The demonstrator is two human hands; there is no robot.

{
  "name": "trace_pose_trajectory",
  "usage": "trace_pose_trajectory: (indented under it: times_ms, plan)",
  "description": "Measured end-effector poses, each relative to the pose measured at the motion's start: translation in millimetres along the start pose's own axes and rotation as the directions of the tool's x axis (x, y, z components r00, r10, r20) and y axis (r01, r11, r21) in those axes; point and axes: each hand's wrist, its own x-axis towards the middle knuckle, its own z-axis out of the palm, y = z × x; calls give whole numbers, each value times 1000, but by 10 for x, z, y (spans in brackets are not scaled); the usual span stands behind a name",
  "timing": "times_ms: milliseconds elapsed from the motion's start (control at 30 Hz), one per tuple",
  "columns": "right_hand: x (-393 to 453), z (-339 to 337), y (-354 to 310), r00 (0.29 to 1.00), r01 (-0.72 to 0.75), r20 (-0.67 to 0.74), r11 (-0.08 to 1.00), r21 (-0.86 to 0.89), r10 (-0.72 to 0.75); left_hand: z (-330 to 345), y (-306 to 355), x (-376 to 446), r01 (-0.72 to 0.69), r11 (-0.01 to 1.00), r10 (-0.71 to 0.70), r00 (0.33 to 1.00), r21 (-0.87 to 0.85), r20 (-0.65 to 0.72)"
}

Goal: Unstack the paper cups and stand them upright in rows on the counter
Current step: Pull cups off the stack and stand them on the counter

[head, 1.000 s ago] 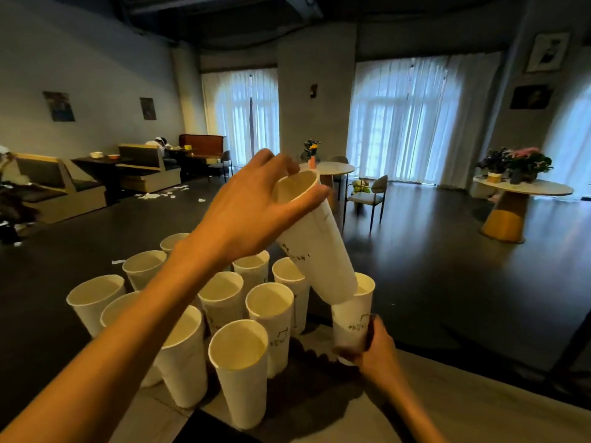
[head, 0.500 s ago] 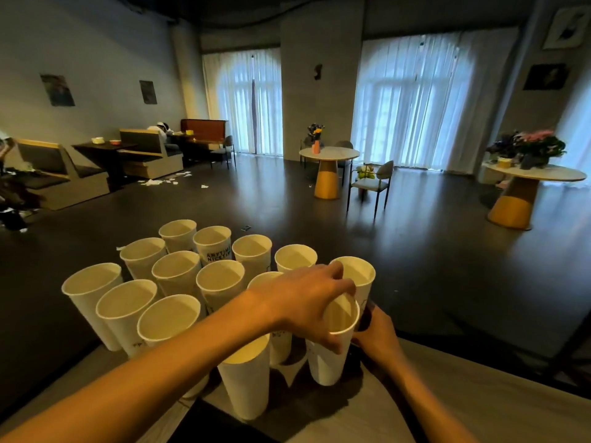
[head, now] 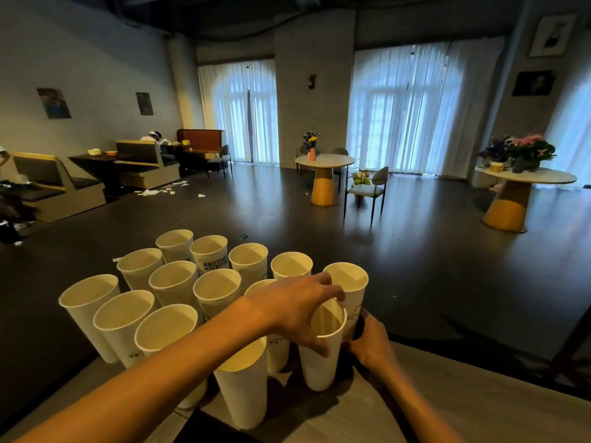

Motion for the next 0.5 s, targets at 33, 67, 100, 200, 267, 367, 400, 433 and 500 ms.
trace_pose_trajectory:
  times_ms: [33,67,100,200,267,367,400,433,500]
  plan:
    - [-10,-5,-7,1000,-3,6,1000,5,3,-6,-3,-3,-2,1000,2,1000,-8,2]
    - [-33,-16,-21,1000,-3,14,1000,5,3,-18,-2,-9,-1,1000,1,1000,-17,2]
    - [-55,-30,-32,1000,-3,19,1000,-1,3,-33,-3,-14,-1,1000,1,1000,-26,0]
    - [-139,-93,-53,999,-31,42,999,-33,33,-77,-2,-24,18,998,-18,1000,-57,1]
    - [-216,-162,-91,998,-38,53,995,-95,43,-106,-13,-37,41,994,-41,999,-97,3]
    - [-339,-289,-166,995,-67,56,984,-166,77,-159,-29,-79,79,988,-81,997,-136,-8]
    - [-398,-336,-191,996,-69,48,978,-196,80,-195,-19,-115,89,985,-92,996,-146,-17]
    - [-462,-387,-212,997,-67,31,969,-237,76,-242,11,-158,98,983,-103,994,-156,-28]
    - [-586,-490,-239,998,-67,-10,949,-307,67,-330,78,-255,114,978,-125,991,-174,-54]
